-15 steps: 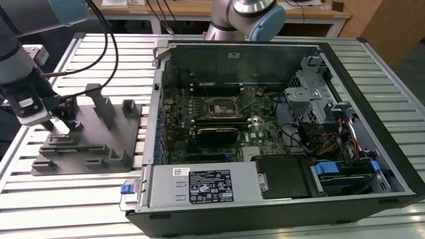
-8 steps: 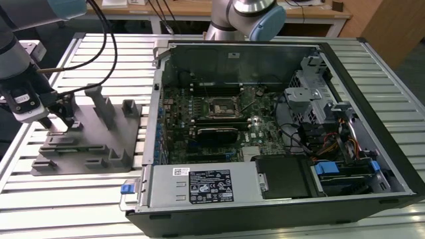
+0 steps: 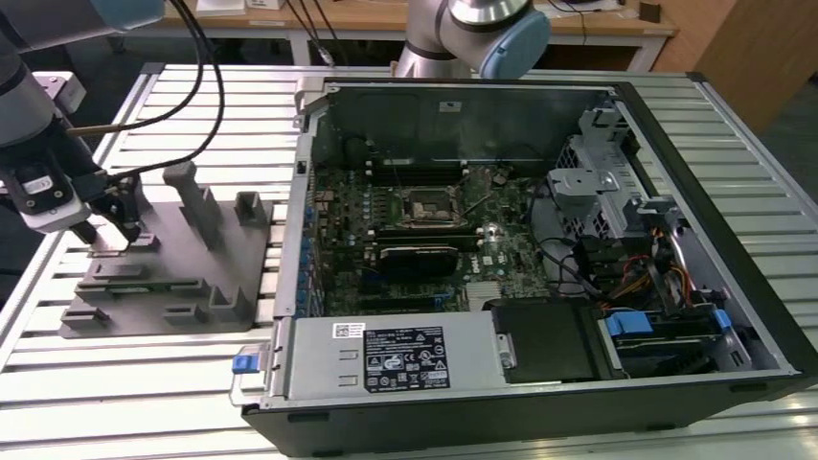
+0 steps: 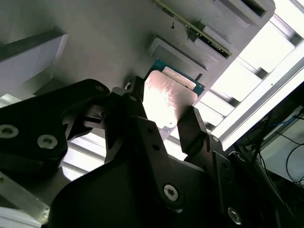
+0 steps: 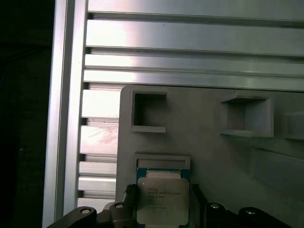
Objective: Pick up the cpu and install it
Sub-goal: 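Pick up the cpu and move it towards the insertion slot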
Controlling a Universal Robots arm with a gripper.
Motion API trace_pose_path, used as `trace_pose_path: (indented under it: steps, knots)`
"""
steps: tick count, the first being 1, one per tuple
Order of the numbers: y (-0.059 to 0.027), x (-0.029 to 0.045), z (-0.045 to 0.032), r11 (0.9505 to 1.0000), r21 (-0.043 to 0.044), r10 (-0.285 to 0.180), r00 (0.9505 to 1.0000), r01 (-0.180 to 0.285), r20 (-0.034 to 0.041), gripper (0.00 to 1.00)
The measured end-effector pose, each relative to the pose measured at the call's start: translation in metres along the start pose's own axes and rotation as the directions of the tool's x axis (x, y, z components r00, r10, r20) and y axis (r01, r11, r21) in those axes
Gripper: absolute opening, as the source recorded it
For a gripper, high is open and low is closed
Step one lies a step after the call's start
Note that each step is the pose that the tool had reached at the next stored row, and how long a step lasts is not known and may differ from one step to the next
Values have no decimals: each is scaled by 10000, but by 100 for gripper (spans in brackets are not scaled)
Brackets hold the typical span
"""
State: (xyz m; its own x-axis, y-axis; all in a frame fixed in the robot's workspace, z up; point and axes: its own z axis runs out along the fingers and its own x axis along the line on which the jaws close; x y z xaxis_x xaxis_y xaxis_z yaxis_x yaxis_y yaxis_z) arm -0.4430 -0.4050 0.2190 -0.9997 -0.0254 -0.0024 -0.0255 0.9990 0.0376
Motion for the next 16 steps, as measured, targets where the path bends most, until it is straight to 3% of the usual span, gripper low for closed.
trace_pose_path:
  steps: [9, 15, 16]
  knots:
    - [9, -1, -149, 10000, -19, -1, 10000, 1, 0, 53]
    - [12, -1, -214, 10000, -97, 0, 10000, 0, 4, 53]
    - [17, -1, -262, 9999, -103, -1, 10000, 1, 3, 53]
